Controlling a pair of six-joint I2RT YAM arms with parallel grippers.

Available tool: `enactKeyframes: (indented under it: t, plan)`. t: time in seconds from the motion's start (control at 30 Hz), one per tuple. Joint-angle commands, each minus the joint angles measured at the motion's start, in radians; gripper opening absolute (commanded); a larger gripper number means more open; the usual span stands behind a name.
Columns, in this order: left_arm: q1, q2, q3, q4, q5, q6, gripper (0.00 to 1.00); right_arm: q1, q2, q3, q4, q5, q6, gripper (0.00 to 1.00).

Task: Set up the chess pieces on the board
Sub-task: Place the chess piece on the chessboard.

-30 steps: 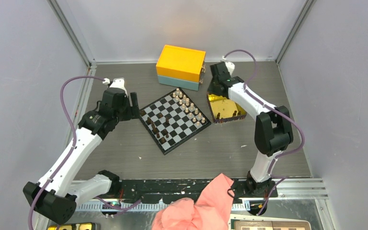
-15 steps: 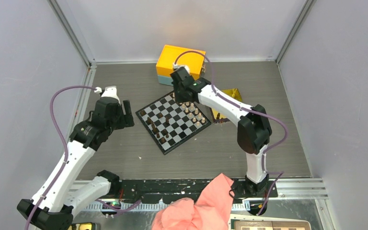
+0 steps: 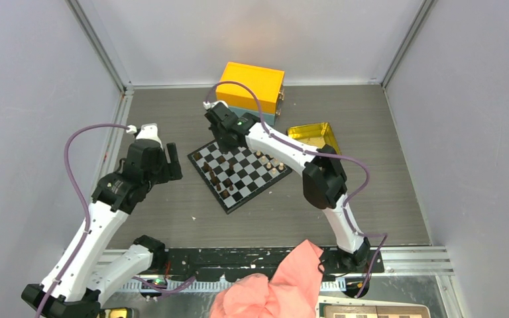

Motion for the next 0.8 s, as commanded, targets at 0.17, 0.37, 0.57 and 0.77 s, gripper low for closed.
enactKeyframes:
  t: [0.17, 0.37, 0.57, 0.77]
  plan:
    - [0.010, -0.040, 0.003, -0.005, -0.029, 0.006, 0.76, 0.002, 0.113, 0.131, -0.028, 0.041, -0.063, 0.01]
    - [0.010, -0.060, -0.018, 0.009, -0.018, 0.008, 0.76, 0.001, 0.157, 0.126, 0.013, 0.086, -0.091, 0.01]
    - [0.010, -0.052, -0.027, 0.014, -0.010, 0.010, 0.76, -0.009, 0.182, 0.132, 0.033, 0.100, -0.098, 0.01]
    - [0.010, -0.038, -0.032, 0.026, -0.008, 0.020, 0.78, -0.014, 0.179, 0.092, 0.066, 0.100, -0.092, 0.01]
